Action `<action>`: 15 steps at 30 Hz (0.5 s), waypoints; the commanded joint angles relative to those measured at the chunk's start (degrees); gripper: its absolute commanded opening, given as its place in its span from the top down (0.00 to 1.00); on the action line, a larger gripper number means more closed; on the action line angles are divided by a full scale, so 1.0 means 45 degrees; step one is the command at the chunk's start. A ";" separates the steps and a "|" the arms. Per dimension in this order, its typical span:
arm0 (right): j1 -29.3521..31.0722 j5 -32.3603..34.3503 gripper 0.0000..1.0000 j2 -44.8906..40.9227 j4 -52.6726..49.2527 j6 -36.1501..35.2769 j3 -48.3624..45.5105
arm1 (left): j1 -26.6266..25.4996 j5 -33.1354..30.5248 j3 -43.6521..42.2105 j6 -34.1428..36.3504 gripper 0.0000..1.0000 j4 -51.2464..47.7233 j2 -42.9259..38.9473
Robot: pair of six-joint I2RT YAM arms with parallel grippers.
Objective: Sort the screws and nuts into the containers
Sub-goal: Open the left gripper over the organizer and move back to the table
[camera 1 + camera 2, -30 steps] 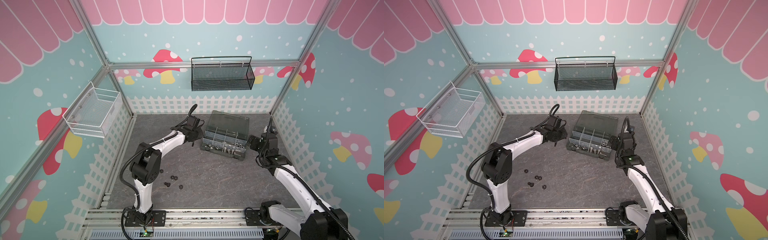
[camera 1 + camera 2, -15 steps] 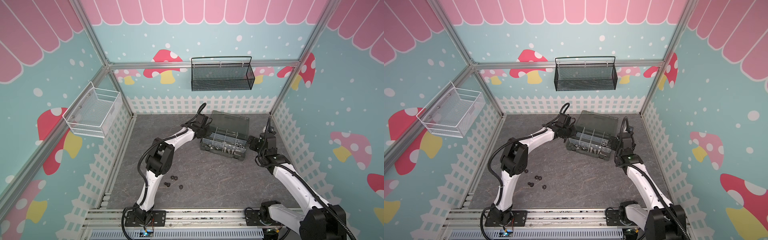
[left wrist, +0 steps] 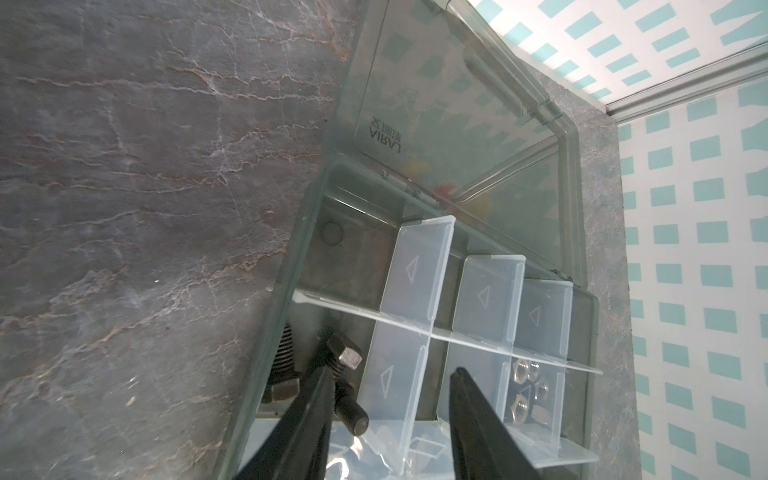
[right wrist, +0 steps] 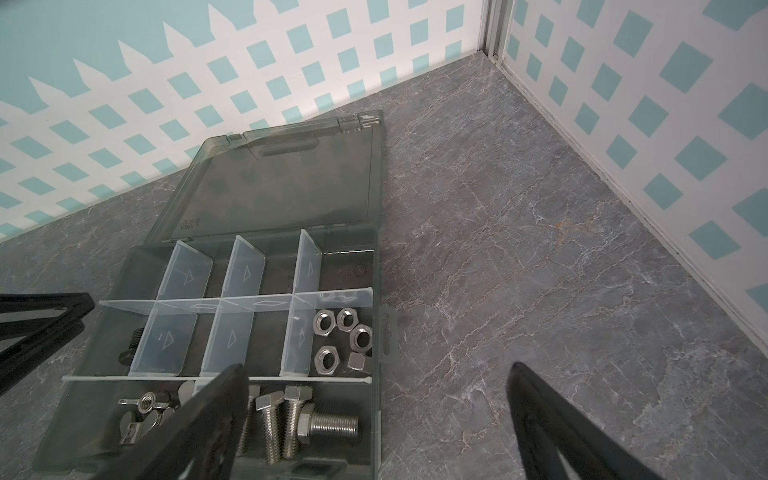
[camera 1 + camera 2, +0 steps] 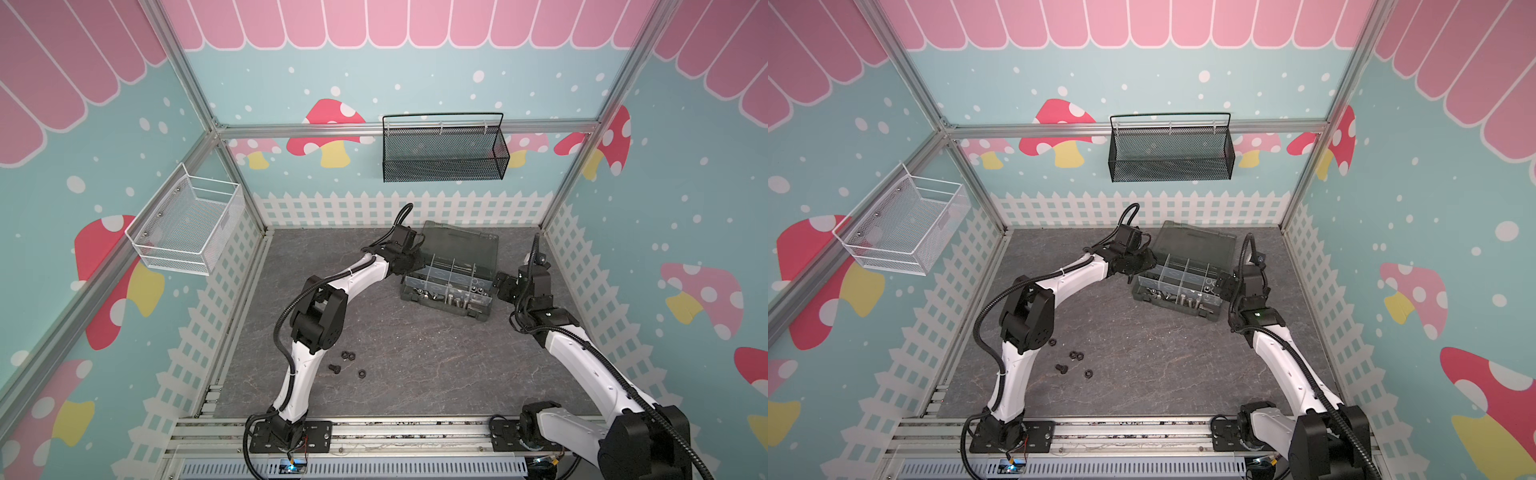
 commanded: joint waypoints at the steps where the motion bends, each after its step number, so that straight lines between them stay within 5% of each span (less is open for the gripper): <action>1: -0.0046 -0.0111 0.02 0.0085 -0.0127 0.0014 0.0202 | -0.0089 -0.0244 -0.0884 0.0059 0.51 0.0079 -0.1772; 8: -0.0042 -0.0179 0.02 0.0188 -0.0126 0.0018 0.0256 | -0.0079 -0.1159 -0.5067 -0.0072 0.43 0.0208 -0.5195; 15: -0.0029 -0.0390 0.02 0.0219 0.0006 0.0029 0.0208 | -0.0124 -0.2597 -1.0482 -0.2009 0.36 -0.0408 -0.9305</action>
